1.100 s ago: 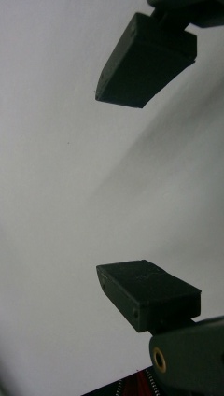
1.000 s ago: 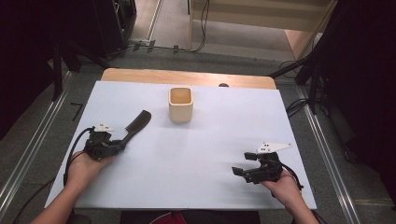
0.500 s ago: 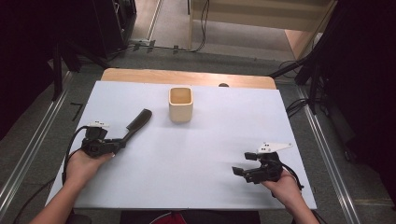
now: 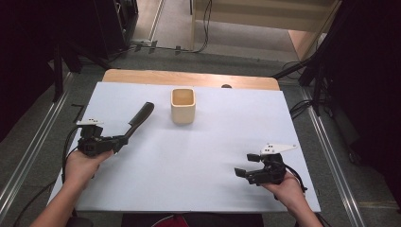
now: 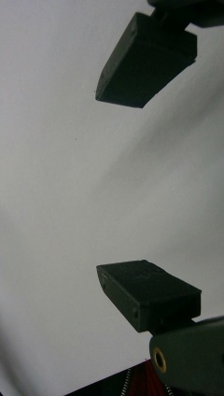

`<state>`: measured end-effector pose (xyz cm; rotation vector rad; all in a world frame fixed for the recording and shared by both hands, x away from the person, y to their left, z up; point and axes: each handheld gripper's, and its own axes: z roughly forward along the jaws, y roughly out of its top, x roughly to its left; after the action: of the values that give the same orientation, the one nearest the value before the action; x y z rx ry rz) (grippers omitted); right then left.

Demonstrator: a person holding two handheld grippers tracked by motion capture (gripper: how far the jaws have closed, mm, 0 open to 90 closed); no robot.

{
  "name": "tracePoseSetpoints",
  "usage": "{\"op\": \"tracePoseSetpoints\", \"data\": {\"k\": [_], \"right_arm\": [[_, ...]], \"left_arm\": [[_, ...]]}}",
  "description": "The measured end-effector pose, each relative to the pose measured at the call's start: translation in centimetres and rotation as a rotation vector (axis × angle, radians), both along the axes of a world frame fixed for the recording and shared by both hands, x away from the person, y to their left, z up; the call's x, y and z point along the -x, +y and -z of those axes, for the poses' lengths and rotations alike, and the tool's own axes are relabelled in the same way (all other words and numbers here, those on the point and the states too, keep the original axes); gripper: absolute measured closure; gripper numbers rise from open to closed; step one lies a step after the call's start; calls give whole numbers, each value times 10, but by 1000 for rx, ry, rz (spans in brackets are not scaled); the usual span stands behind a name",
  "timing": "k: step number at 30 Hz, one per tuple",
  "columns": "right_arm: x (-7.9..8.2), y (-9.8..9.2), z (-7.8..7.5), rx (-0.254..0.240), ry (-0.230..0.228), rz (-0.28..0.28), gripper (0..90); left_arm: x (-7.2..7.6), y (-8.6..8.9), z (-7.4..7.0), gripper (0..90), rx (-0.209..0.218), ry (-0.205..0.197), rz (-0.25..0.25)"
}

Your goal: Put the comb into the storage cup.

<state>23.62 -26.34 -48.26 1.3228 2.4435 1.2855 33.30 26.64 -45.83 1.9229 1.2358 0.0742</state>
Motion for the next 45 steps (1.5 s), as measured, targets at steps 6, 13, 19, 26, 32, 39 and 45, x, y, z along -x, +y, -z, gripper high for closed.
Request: {"op": "tracePoseSetpoints", "data": {"k": [6,13,19,26,32,39,45], "right_arm": [[0,2,-1,-13,-8,5,135],[0,4,-3,-11,-6,-4,135],[1,5,-4,-11,-12,4,135],[1,5,-6,-11,-10,9,136],[2,5,-6,-16,-9,10,136],[3,6,-9,-24,-6,28,136],[3,9,-15,-28,-15,89,136]], "left_arm": [[2,-6,-11,734,50,-28,16],[4,-8,-22,734,110,-52,30],[6,-14,-35,734,165,-82,51],[7,-36,-47,734,202,-102,110],[6,-57,-51,734,222,-98,158],[5,-81,-54,734,247,-105,190],[4,-105,-50,734,257,-93,227]]}}
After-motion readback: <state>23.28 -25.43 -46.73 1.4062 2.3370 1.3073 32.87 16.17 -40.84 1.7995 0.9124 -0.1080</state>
